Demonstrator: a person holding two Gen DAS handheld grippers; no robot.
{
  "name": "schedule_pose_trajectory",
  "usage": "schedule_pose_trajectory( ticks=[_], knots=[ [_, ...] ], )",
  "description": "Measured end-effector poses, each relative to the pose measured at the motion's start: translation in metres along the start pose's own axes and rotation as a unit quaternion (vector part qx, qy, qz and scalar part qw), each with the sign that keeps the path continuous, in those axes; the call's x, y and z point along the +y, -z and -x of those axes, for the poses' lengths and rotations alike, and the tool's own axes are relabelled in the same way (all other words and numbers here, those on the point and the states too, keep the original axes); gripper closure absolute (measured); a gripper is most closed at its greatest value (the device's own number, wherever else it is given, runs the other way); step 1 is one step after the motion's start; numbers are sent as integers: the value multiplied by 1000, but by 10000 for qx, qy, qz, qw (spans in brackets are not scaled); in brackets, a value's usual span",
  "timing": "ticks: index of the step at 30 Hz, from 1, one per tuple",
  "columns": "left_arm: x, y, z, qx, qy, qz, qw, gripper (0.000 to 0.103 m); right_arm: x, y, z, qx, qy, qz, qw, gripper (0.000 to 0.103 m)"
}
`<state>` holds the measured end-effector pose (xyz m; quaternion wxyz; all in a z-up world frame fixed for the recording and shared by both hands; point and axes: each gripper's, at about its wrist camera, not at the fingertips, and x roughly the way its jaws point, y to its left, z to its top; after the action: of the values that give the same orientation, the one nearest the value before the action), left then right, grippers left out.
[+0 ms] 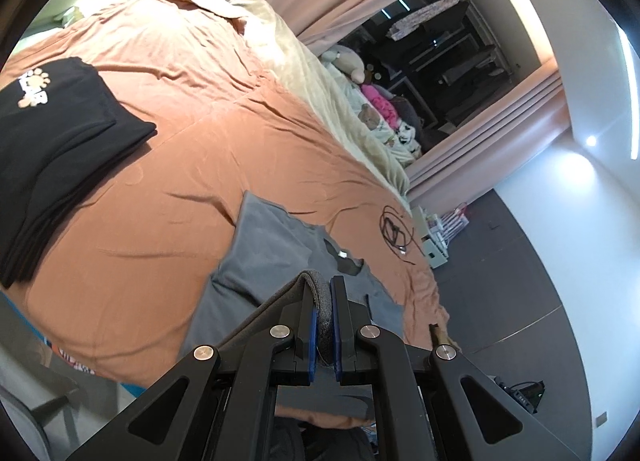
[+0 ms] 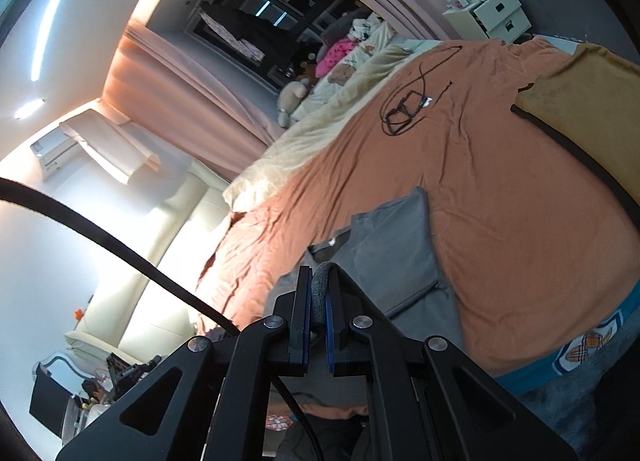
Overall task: Fold small clothes
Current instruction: 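Lower the held hem onto the collar area with both tools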
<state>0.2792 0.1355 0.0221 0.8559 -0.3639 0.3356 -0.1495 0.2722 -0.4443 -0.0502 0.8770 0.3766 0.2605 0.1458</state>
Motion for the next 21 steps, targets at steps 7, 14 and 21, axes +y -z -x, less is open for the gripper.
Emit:
schedule_pose_trajectory(
  ticks=[7,14,21],
  knots=[
    [-2,-28,-46,172,-238,-21,9996,97,8,-26,-31,193,329,15,9993,101],
    [4,-52,-92,351,-468,-6,9983,97,18,-44,-59,374,563,-8,9977,101],
    [16,-72,-144,580,-800,10,9951,97,17,-62,-95,534,861,-117,9948,101]
  ],
)
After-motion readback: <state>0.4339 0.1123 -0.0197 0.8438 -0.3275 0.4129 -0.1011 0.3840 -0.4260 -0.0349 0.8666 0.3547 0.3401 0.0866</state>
